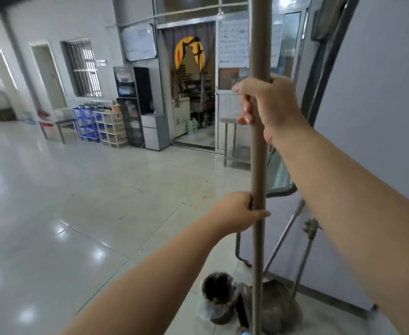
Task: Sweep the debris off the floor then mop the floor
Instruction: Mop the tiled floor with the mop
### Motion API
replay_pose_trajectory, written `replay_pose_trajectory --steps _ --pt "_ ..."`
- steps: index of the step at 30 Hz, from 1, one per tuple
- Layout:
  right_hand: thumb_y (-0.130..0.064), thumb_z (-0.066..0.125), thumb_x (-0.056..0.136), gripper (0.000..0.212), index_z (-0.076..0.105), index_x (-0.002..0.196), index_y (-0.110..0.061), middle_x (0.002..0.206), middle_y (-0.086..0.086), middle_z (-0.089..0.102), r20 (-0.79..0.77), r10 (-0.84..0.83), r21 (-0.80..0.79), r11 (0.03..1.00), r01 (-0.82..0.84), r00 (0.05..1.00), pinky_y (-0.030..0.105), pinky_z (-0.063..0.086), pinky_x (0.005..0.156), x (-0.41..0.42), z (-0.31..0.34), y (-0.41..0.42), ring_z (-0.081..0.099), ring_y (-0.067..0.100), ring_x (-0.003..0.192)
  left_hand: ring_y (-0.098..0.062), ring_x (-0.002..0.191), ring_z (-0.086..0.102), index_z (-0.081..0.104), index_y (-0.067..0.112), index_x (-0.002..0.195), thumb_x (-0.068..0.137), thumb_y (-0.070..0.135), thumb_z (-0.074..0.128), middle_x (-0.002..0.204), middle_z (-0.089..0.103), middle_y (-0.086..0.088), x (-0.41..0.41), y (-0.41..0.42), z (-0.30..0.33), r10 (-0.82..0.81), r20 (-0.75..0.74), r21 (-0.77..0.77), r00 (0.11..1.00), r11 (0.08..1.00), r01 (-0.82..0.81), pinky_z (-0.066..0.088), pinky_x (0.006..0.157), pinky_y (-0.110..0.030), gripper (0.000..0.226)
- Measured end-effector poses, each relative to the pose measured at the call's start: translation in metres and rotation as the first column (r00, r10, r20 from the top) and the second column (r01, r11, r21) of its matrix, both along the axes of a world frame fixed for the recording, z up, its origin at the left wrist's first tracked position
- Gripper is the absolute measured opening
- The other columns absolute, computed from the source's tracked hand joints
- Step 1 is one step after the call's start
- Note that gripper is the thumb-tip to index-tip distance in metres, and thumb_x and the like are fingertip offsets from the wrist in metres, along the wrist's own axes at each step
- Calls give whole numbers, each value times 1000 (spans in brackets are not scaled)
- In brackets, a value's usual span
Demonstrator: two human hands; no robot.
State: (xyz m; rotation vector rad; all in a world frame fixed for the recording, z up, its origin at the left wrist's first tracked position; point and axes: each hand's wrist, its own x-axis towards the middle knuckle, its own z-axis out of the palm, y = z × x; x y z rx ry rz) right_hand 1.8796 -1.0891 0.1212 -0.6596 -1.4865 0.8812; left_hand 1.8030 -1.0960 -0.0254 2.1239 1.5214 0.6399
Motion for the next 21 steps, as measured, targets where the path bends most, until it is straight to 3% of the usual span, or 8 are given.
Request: replay_pose_trajectory --steps 4,8,14,17,19,21 --pt "-3 57 82 26 49 59 -12 37 -7 43 -136 109 9 994 -108 985 17 42 42 -49 18 2 37 8 31 -24 85 60 60 11 95 85 36 63 92 64 -8 -68 -2 19 107 24 38 994 993 -108 51 76 -37 27" --pt "-5 56 83 27 46 59 -13 36 -7 42 -220 148 -30 987 -158 964 17 43 42 -83 -2 11 39 8 31 -20 74 52 55 13 82 84 31 66 73 54 0 -124 -1 5 214 -13 43 977 976 -214 42 67 -31 21" --pt "-20 68 77 23 59 56 -20 44 -6 54 -154 172 -176 964 -198 973 34 53 66 -110 -84 34 58 10 44 -25 99 56 59 7 111 88 27 61 106 62 -10 -186 1 -73 437 -212 -103 874 880 -464 38 74 -26 31" --pt "-25 73 73 19 59 63 -21 50 -3 62 -86 188 -349 914 -206 978 41 49 86 -118 -138 38 63 10 55 -21 95 57 60 11 114 89 21 59 110 64 -8 -197 -1 -117 568 -144 -175 811 792 -585 36 69 -22 28" --pt "-24 76 74 25 57 57 -22 55 -4 65 17 272 -450 861 -235 962 33 46 83 -122 -184 25 65 9 64 -19 89 53 60 10 116 88 14 59 104 61 -5 -197 -3 -139 599 -115 -225 792 761 -608 38 71 -23 29" --pt "-23 77 74 29 55 56 -24 56 -7 64 -34 306 -494 822 -282 952 25 43 75 -125 -207 14 64 7 65 -16 78 49 56 9 123 89 5 52 91 53 0 -188 -10 -152 671 42 -338 740 707 -622 40 64 -24 34"
